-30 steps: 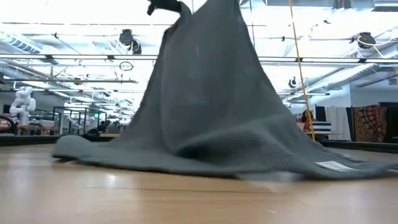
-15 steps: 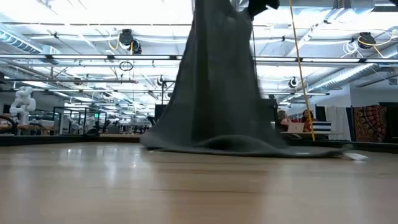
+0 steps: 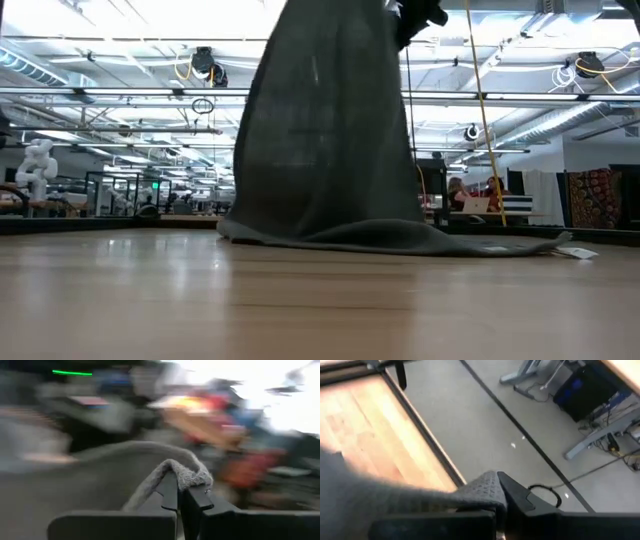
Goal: Roll towel
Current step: Fold the gray towel on the center of table
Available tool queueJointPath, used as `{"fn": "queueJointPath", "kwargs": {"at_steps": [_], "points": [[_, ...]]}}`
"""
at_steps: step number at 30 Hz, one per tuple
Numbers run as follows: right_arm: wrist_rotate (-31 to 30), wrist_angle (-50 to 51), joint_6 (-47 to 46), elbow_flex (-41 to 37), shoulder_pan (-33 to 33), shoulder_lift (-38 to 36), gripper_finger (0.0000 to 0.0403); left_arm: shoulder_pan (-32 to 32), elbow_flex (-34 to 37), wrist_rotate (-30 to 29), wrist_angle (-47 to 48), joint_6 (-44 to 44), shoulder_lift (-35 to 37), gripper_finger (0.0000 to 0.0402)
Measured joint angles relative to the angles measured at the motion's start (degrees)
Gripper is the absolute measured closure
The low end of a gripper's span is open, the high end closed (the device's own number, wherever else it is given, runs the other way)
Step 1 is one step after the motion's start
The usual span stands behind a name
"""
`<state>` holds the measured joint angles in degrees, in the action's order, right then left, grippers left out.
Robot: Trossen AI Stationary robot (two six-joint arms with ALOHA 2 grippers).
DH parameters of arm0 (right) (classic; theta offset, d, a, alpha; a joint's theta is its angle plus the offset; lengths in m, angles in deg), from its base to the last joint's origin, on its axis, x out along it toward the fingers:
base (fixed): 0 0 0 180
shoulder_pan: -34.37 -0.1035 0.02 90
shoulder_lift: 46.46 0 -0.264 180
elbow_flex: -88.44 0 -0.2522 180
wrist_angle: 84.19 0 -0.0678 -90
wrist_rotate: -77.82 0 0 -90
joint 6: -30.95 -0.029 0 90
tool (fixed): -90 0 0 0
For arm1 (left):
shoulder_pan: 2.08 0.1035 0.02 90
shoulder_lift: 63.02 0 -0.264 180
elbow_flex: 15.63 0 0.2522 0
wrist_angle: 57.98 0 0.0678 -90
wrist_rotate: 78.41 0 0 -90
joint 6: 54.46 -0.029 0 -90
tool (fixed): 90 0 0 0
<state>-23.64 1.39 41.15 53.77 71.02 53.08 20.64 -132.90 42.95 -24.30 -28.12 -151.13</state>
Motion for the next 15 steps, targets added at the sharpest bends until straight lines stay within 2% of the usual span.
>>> {"fn": "queueJointPath", "kwargs": {"at_steps": [3, 5, 8, 15], "points": [[-0.19, 1.97, -0.02, 0.00, 0.88, 0.17, 0.0403, 4.34, 0.00, -15.06, 9.04, -7.18, -0.04, 0.0400], [-0.38, 2.76, -0.31, 0.00, 1.50, 0.22, 0.0403, 7.62, 0.02, -20.32, 11.01, -12.25, -0.42, 0.0400], [-0.39, 2.79, -0.50, 0.00, 2.73, 0.26, 0.0403, 11.79, -0.20, -20.97, 8.45, -18.53, -2.55, 0.0400], [-0.46, -1.22, -1.55, 0.07, 4.39, 2.63, 0.0403, 18.96, 0.00, -17.67, 11.54, -24.31, -11.15, 0.0400]]}}
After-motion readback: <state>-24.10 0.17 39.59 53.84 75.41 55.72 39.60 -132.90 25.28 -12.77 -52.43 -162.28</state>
